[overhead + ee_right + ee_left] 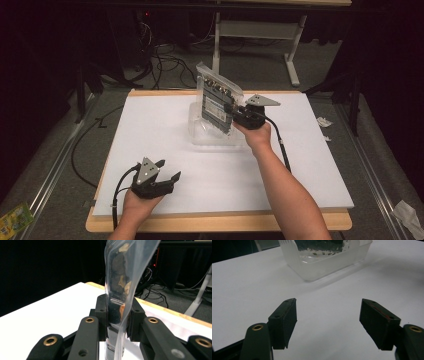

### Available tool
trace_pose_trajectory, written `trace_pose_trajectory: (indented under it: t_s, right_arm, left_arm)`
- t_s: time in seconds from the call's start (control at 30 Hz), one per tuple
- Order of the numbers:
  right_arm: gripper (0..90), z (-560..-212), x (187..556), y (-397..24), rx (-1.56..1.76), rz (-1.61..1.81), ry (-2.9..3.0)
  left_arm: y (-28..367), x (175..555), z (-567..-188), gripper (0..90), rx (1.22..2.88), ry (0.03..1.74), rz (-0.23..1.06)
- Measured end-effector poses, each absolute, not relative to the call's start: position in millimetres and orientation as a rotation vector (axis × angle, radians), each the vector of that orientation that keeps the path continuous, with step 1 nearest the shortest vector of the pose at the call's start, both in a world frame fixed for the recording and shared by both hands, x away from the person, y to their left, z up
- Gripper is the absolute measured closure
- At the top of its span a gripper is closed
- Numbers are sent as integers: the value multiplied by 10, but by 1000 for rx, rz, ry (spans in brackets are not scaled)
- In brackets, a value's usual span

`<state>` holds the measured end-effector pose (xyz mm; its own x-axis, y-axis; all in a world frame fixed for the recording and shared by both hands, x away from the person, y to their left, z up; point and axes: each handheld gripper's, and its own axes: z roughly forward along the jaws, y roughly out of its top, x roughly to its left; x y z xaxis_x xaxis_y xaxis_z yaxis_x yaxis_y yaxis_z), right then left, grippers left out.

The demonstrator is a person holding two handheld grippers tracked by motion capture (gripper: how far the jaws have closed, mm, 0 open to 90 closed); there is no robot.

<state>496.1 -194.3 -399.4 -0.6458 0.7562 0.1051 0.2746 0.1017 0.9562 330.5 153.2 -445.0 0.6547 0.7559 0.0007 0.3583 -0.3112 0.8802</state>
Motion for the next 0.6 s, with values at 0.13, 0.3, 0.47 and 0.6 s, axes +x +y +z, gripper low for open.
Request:
trace_pose_trajectory:
  t_s: [0.13, 0.3, 0.47, 0.6]
  right_arm:
    - [758, -4067, 4942, -1995, 1031, 1568, 1973]
    - [756, -4103, 4930, -2021, 1053, 1579, 1963]
    - [751, -4092, 4932, -2013, 1057, 1566, 1966]
    - [727, -4060, 4936, -2008, 1074, 1531, 1976]
  left_arm:
    - [1527, 3309, -4454, 307, 1920, 875, 523]
    - [1524, 3308, -4457, 307, 1922, 875, 519]
    - [1529, 3311, -4456, 307, 1920, 876, 521]
    - [1536, 3311, -4454, 306, 1917, 876, 521]
